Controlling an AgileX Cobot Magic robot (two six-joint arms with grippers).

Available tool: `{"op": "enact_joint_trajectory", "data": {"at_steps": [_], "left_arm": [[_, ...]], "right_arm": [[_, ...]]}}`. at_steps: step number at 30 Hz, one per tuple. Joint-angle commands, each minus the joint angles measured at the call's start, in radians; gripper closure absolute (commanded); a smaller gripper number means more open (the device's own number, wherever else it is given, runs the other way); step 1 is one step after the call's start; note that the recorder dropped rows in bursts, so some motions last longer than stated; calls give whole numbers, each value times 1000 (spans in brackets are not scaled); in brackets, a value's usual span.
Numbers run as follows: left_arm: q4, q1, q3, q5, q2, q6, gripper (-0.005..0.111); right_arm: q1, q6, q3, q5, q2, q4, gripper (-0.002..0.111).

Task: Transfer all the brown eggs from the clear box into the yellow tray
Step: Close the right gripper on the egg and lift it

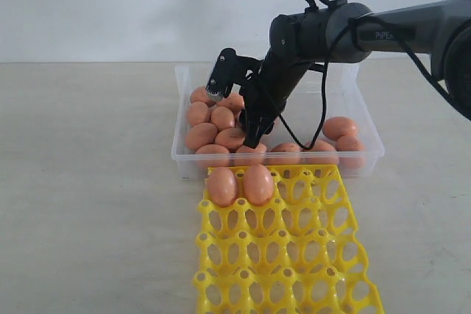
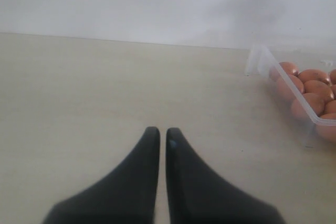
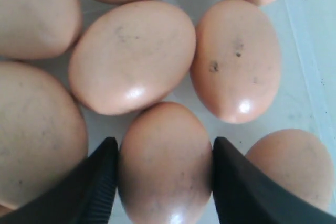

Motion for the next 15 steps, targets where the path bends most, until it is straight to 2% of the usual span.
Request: {"op": "enact_joint_trajectory", "data": {"at_steps": [1, 4, 8, 10, 12, 15], "left_arm": [[4, -4, 4, -13, -2, 4, 103], [4, -4, 4, -13, -2, 4, 103], [4, -4, 4, -13, -2, 4, 103], [4, -4, 4, -13, -2, 4, 103], [4, -4, 4, -13, -2, 4, 103], [4, -4, 4, -13, -2, 4, 103]], "right_arm": [[-2, 32, -2, 8, -7, -8, 108], [-2, 202, -2, 6, -51, 9, 108], [-10, 168, 9, -56, -129, 242, 108], [-10, 168, 68, -132, -182, 306, 108], [-10, 175, 182, -293, -250, 391, 108], [-10, 184, 437, -730, -399, 658, 108]]}}
